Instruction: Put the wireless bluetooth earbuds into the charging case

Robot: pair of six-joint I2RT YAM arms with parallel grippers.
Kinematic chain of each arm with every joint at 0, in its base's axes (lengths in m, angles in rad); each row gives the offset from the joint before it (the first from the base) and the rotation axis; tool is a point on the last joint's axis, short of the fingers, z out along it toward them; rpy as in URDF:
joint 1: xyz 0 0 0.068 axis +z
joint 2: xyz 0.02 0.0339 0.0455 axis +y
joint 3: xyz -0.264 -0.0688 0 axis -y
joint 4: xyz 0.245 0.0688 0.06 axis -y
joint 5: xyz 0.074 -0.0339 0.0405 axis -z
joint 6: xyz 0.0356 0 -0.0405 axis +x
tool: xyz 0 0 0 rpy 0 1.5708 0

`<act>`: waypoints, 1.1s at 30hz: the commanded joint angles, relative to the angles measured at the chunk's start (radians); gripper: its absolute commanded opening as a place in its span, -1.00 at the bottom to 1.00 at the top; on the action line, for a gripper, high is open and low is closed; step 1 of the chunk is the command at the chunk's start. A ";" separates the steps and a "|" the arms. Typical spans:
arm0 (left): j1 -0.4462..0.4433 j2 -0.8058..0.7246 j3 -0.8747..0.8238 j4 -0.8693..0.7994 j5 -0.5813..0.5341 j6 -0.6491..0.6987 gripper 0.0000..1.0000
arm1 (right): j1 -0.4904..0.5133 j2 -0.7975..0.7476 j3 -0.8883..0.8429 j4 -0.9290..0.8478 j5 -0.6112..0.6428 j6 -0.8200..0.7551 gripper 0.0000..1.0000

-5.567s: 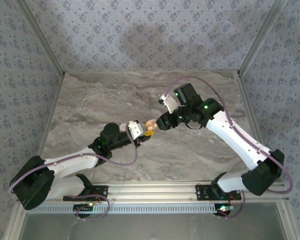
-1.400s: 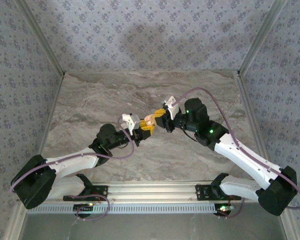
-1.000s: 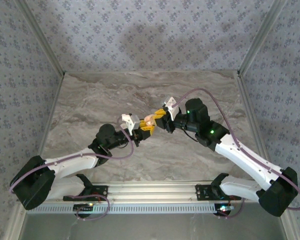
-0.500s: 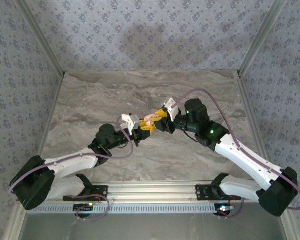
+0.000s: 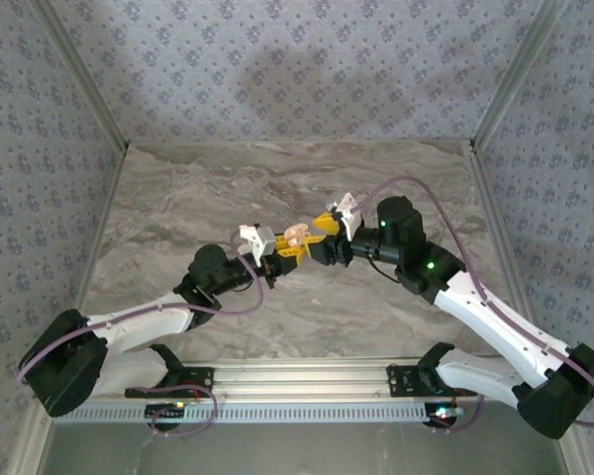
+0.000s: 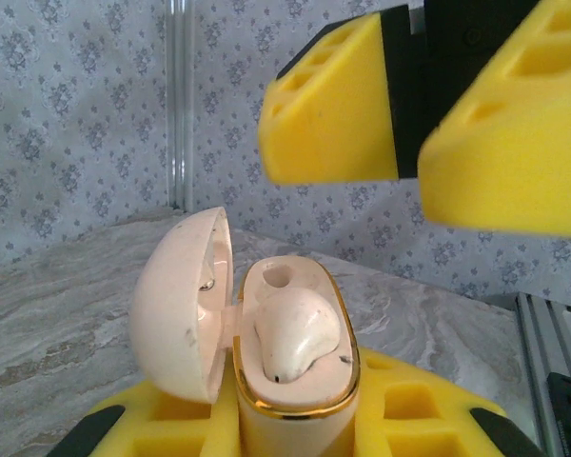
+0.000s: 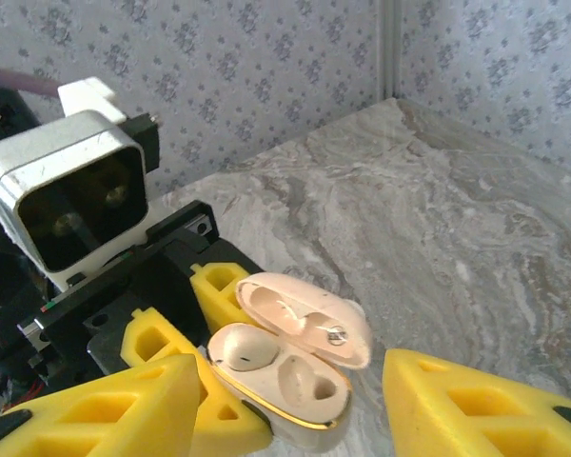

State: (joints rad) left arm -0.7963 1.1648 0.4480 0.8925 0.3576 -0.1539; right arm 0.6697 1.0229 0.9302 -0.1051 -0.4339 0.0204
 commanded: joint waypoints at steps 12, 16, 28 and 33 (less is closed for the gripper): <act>0.098 -0.088 -0.036 -0.116 -0.098 0.020 -0.78 | -0.050 0.047 0.002 -0.345 0.048 0.201 0.07; 0.138 -0.138 -0.046 -0.219 -0.139 0.007 -0.79 | -0.017 0.153 0.028 -0.442 0.102 0.456 -0.02; 0.242 -0.246 -0.118 -0.315 -0.218 -0.065 -0.79 | 0.218 0.451 -0.049 -0.321 0.103 1.025 -0.02; 0.263 -0.271 -0.138 -0.319 -0.219 -0.075 -0.78 | 0.259 0.590 -0.007 -0.294 0.085 1.051 -0.07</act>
State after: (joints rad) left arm -0.5434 0.9249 0.3145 0.5655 0.1513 -0.2092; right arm 0.9092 1.5696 0.8948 -0.4160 -0.3511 0.9947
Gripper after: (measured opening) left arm 0.230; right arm 0.469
